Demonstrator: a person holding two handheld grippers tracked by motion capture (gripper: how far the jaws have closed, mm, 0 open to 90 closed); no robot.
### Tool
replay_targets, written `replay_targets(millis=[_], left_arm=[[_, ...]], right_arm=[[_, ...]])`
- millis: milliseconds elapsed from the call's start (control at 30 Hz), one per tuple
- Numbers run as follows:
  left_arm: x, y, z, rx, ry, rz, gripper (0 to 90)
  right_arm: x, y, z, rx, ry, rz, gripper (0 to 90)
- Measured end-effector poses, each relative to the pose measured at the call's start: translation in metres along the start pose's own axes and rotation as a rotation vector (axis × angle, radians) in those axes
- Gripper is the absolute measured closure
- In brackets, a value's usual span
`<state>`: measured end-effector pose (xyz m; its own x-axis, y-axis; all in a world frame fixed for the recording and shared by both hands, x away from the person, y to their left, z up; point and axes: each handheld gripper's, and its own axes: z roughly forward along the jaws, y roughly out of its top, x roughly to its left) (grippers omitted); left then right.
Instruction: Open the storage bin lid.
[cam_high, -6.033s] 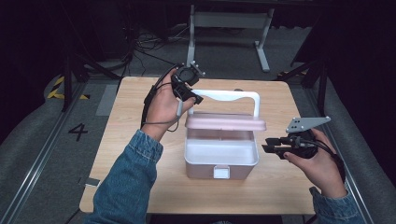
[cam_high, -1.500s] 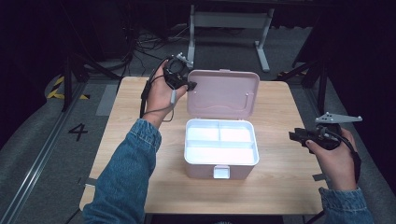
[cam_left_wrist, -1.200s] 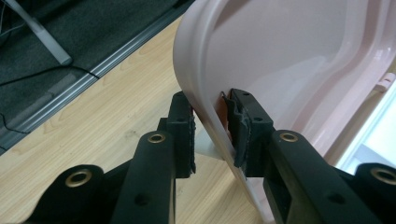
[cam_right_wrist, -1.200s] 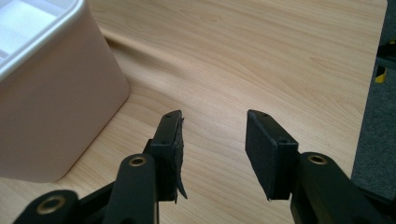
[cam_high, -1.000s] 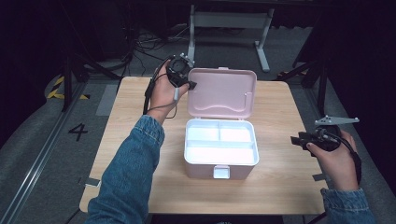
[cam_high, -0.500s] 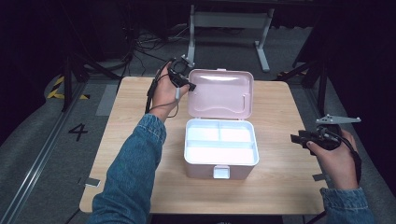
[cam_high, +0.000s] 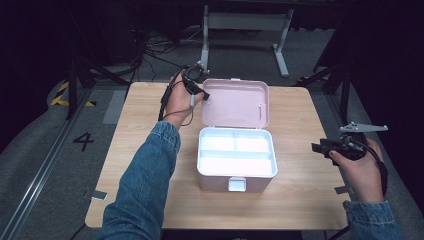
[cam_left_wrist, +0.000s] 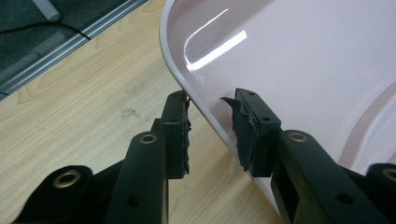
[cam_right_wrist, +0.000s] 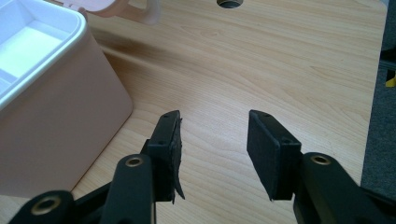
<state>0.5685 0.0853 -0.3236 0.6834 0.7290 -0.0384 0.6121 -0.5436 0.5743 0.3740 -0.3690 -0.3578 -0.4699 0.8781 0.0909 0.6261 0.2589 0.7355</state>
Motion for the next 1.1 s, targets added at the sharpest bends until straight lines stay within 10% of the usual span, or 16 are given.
replay_targets(millis=[700,1100], left_arm=[[0.007,-0.007,0.027,0.091,-0.009,-0.038,65.3],[0.012,-0.018,0.021,0.04,-0.01,-0.081,51.8]], right_arm=[[-0.002,-0.001,0.001,-0.002,0.004,0.004,55.5],[-0.003,-0.001,0.003,0.0,0.004,0.011,54.5]])
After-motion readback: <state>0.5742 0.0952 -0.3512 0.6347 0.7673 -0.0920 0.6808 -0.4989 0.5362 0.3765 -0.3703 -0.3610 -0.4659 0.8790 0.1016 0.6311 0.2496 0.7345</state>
